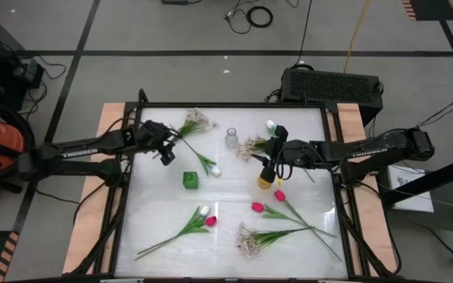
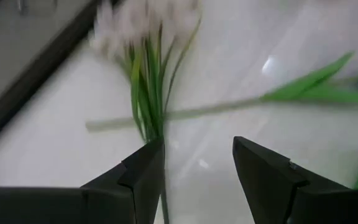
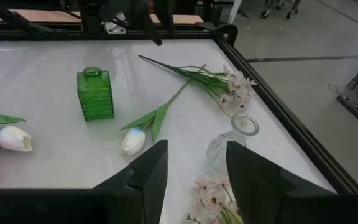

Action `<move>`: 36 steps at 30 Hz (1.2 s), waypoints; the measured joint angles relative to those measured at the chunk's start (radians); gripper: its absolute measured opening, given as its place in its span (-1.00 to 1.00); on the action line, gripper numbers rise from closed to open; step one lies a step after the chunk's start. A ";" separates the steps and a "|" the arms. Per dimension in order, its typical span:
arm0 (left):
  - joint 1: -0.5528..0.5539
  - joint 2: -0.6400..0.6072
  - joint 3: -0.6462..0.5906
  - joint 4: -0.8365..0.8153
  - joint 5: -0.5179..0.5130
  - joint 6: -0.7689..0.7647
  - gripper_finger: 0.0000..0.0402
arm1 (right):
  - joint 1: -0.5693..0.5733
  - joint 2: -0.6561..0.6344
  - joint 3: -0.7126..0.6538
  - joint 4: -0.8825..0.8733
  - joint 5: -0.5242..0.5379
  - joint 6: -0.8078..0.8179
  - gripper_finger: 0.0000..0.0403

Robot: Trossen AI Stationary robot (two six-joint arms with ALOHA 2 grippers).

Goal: Sort flowers into vase by color
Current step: Put the top left white flowers into the transparent vase

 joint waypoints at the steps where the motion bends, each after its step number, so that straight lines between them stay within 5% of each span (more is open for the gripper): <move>1: 0.013 0.010 -0.008 -0.001 0.011 -0.011 -0.01 | 0.000 0.000 0.000 0.000 0.000 -0.002 -0.23; 14: 0.200 0.189 -0.032 0.069 0.103 0.042 -0.01 | 0.000 0.000 0.000 -0.006 0.000 -0.055 -0.23; 29: 0.292 0.444 -0.026 0.182 0.168 0.155 -0.02 | 0.000 0.000 0.000 -0.006 0.000 -0.055 -0.23; 36: 0.317 0.468 -0.027 0.229 0.237 0.173 -0.38 | 0.000 0.000 0.000 -0.005 0.000 -0.055 -0.23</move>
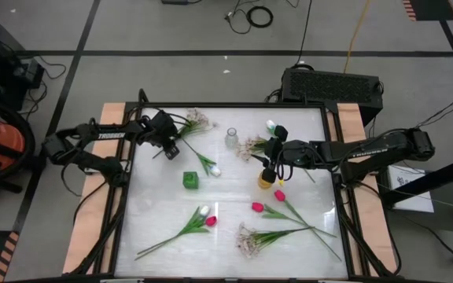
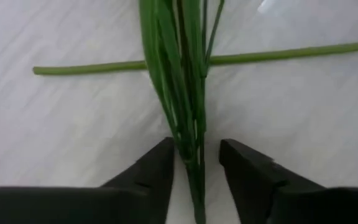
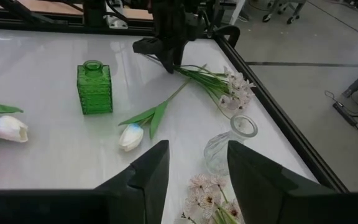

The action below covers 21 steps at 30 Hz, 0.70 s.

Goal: Sort flowers into vase by color
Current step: Put the top left white flowers into the transparent vase

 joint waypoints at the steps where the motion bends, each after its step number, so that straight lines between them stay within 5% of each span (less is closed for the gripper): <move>1: 0.004 0.000 0.000 0.003 0.007 0.000 -0.46 | 0.000 0.000 0.000 0.000 0.000 0.000 -0.23; 7: 0.007 -0.038 -0.003 -0.013 0.014 -0.041 -0.93 | 0.000 0.000 0.000 0.001 0.000 0.000 -0.23; 21: -0.060 -0.434 0.117 -0.206 0.073 -0.195 -0.92 | 0.001 0.000 0.000 0.001 0.000 0.027 -0.23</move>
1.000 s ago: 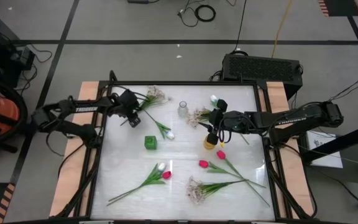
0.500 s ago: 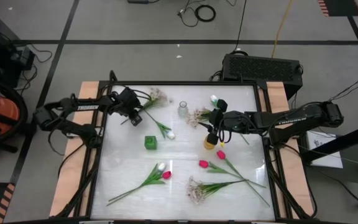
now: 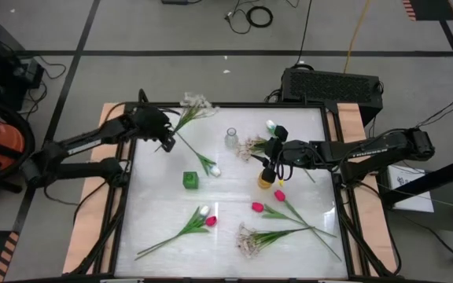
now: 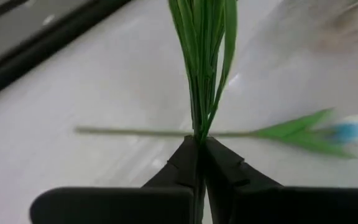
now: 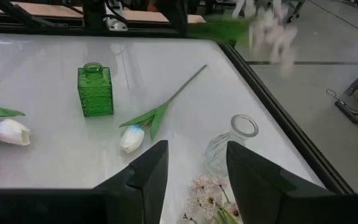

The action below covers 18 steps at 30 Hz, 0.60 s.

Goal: Sort flowers into vase by color
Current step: Put the top left white flowers into the transparent vase

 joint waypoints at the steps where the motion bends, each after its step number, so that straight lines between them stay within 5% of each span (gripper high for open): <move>1: -0.014 -0.028 0.005 0.013 0.016 -0.006 -0.92 | 0.000 0.000 0.000 0.001 0.000 0.003 -0.23; 9: -0.161 -0.150 0.010 0.233 0.071 -0.007 -0.92 | 0.000 0.001 0.000 0.082 0.000 0.053 -0.23; 14: -0.275 -0.125 0.011 0.438 0.074 0.013 -0.92 | -0.002 0.078 0.001 0.359 -0.030 0.110 -0.22; 18: -0.350 -0.085 0.011 0.644 0.074 0.031 -0.92 | -0.037 0.185 0.004 0.644 -0.195 0.104 -0.12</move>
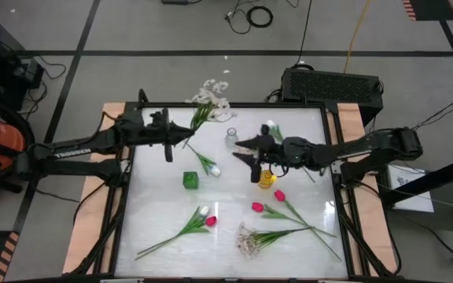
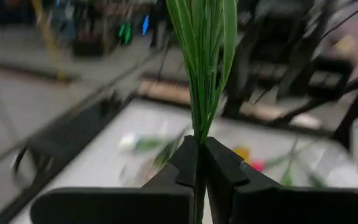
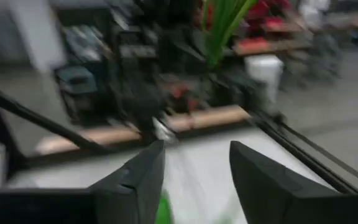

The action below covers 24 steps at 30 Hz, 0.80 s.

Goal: Sort flowers into vase by color
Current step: Put the top left white flowers into the transparent vase

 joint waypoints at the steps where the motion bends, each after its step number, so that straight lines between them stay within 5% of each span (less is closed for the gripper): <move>1: -0.016 0.011 0.000 0.042 0.000 0.008 -0.92 | -0.015 0.023 0.008 0.048 -0.041 0.001 -0.07; 12: -0.090 0.121 0.000 0.183 0.000 0.051 -0.93 | -0.133 0.193 0.249 0.072 -0.241 -0.058 0.33; 24: -0.090 0.134 0.000 0.182 -0.001 0.078 -0.93 | -0.155 0.301 0.431 0.000 -0.334 -0.086 0.30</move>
